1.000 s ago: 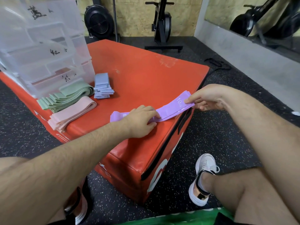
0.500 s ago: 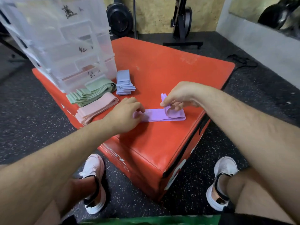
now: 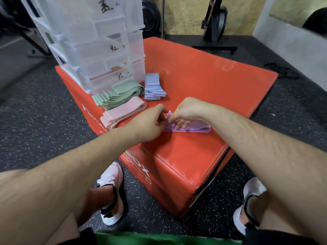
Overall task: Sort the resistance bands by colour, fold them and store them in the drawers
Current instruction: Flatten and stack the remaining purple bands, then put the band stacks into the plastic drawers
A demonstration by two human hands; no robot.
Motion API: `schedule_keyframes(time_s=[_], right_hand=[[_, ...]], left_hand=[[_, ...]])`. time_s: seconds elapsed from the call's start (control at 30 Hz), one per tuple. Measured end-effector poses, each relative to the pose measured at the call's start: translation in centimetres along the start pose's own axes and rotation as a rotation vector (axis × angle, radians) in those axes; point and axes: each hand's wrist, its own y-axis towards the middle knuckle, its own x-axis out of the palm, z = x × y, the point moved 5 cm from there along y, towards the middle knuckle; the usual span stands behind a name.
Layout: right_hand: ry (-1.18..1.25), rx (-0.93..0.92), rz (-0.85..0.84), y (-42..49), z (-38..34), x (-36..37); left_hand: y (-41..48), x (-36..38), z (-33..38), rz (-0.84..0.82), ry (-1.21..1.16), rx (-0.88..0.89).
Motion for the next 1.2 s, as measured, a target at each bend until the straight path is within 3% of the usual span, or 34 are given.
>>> schedule_keyframes(time_s=[0.13, 0.23, 0.43, 0.57, 0.67, 0.8, 0.9, 1.03, 1.2], right_hand=[[0.037, -0.068, -0.071, -0.4, -0.4, -1.0], [0.031, -0.082, 0.009, -1.0, 0.1, -3.2], [-0.471, 0.144, 0.181, -1.9, 4.3, -6.7], [-0.285, 0.233, 0.123, -2.6, 6.7, -6.7], [-0.2, 0.139, 0.137, -2.7, 6.9, -6.4], [-0.529, 0.025, 0.221, -3.1, 5.6, -6.8], [-0.606, -0.144, 0.257, -2.9, 2.7, -6.3], [-0.479, -0.411, 0.306, -2.5, -1.9, -5.3], [-0.488, -0.593, 0.379, -0.4, -7.7, -2.9]], left_hand=[[0.0, -0.1, 0.1, 0.076, 0.054, 0.057], [0.4, 0.0, 0.7, 0.118, 0.144, 0.155], [1.4, 2.0, 3.5, 0.028, 0.299, 0.274], [2.1, 2.0, 4.2, 0.009, 0.405, 0.183], [2.4, 2.1, 3.9, -0.035, 0.365, 0.15], [2.1, 1.8, 3.6, -0.062, 0.295, 0.14], [2.2, -0.2, 3.3, 0.048, 0.256, 0.134], [2.5, -3.6, 2.1, 0.185, 0.204, 0.068], [1.7, -7.3, 0.1, 0.273, 0.212, 0.013]])
